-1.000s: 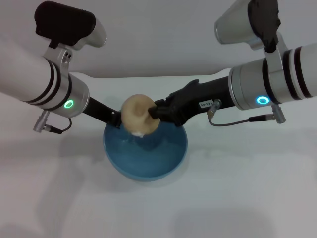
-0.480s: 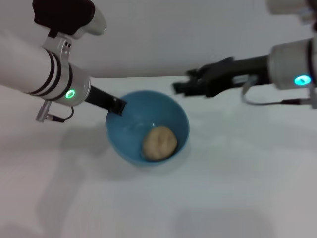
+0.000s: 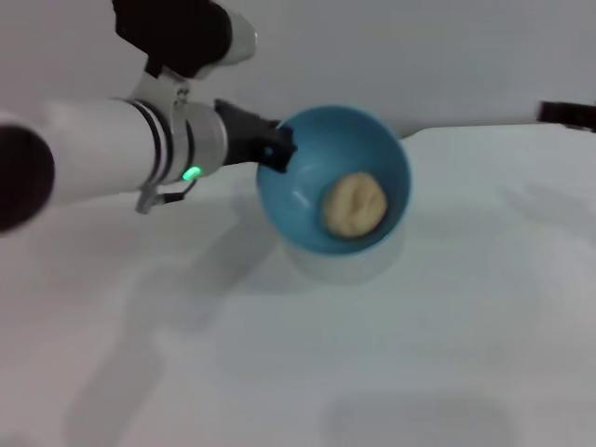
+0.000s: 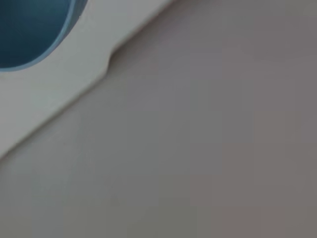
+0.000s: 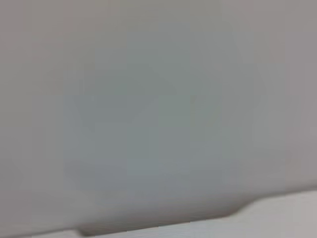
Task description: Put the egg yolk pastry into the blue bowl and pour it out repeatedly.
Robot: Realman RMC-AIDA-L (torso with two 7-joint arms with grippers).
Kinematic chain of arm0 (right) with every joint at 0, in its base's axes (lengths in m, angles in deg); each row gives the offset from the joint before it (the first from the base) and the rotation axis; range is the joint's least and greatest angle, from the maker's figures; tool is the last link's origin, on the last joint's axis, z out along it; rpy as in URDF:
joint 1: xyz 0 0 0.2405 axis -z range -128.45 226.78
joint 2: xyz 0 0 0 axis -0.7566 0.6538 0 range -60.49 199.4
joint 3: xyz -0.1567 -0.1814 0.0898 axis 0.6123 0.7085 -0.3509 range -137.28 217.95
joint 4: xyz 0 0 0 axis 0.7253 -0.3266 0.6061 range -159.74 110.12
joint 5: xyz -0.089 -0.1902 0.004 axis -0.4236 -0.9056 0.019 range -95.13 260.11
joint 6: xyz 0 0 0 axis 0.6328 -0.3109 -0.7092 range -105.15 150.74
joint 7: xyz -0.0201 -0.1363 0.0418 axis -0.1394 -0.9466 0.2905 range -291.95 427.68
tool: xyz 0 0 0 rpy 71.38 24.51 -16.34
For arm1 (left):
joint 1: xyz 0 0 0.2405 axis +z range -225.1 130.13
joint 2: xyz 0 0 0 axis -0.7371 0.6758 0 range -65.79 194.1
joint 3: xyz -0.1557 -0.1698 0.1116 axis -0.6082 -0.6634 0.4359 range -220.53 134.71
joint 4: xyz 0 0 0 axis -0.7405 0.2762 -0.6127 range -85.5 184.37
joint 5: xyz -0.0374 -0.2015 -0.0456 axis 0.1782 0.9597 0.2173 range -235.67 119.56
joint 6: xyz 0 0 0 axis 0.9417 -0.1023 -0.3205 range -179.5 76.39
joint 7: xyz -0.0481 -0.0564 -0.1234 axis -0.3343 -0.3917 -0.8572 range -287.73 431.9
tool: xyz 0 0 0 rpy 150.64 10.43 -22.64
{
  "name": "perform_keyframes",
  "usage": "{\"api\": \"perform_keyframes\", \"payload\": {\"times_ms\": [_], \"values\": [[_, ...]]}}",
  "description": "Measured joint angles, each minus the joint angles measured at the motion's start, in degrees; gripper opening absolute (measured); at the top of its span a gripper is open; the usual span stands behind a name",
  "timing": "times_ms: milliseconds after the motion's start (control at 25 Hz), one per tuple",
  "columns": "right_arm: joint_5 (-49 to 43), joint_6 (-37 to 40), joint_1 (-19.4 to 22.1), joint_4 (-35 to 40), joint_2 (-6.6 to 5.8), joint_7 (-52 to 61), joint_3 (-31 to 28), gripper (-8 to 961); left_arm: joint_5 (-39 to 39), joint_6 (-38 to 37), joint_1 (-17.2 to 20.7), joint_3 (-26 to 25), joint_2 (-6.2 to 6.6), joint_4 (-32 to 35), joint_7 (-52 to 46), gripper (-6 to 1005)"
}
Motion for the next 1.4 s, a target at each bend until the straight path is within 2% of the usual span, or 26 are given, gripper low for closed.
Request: {"api": "perform_keyframes", "payload": {"times_ms": [40, 120, 400, 560, 600, 640, 720, 760, 880, 960, 1000, 1200, 1400], "values": [[-0.08, 0.08, 0.70, -0.57, -0.03, -0.10, -1.52, 503, -0.03, -4.50, 1.07, 2.09, 0.04, -0.26, 0.73, 27], [-0.16, 0.12, 1.49, -0.99, -0.05, -0.14, -2.78, 501, -0.09, -7.09, 1.67, 3.30, 0.05, -0.46, 1.55, 27], [0.15, 0.27, 4.71, -2.90, -0.10, -0.22, -8.59, 494, -3.11, -37.63, 8.21, 17.54, -0.20, -5.40, 10.54, 27], [0.01, 0.25, 4.95, -3.44, -0.11, -0.24, -8.81, 489, -3.61, -57.57, 8.96, 24.33, -0.64, -13.41, 11.67, 26], [0.00, 0.26, 4.94, -3.58, -0.12, -0.24, -8.83, 488, -3.49, -63.85, 8.58, 26.39, -0.74, -16.57, 12.22, 26], [0.00, 0.24, 4.87, -3.72, -0.12, -0.25, -8.84, 487, -2.98, -76.06, 7.49, 30.17, -1.00, -22.70, 13.40, 26], [0.04, 0.24, 4.47, -4.43, -0.14, -0.33, -8.81, 485, -1.76, -84.38, 6.33, 32.88, -1.04, -26.69, 14.46, 25], [0.04, 0.24, 4.47, -4.43, -0.14, -0.33, -8.81, 484, -1.76, -84.38, 6.33, 32.88, -1.04, -26.69, 14.46, 25], [0.16, 0.24, 4.26, -4.79, -0.14, -0.35, -8.83, 481, 4.27, -92.29, 5.12, 37.04, -1.06, -29.63, 18.73, 25], [0.19, 0.23, 4.22, -4.84, -0.13, -0.35, -8.75, 479, 4.27, -92.29, 5.12, 37.04, -1.06, -29.63, 18.73, 25], [0.20, 0.24, 4.19, -4.86, -0.14, -0.36, -8.72, 477, 10.62, -96.72, 3.81, 39.90, -1.07, -29.90, 26.76, 25], [0.29, 0.01, 4.04, -4.89, 0.00, -0.38, -8.37, 472, 14.40, -97.42, 0.87, 41.25, -1.06, -30.48, 35.88, 26], [0.34, -0.31, 3.98, -5.12, 0.11, -0.39, -8.19, 467, 16.89, -97.21, -1.97, 41.44, -1.06, -32.59, 37.68, 25]]}}
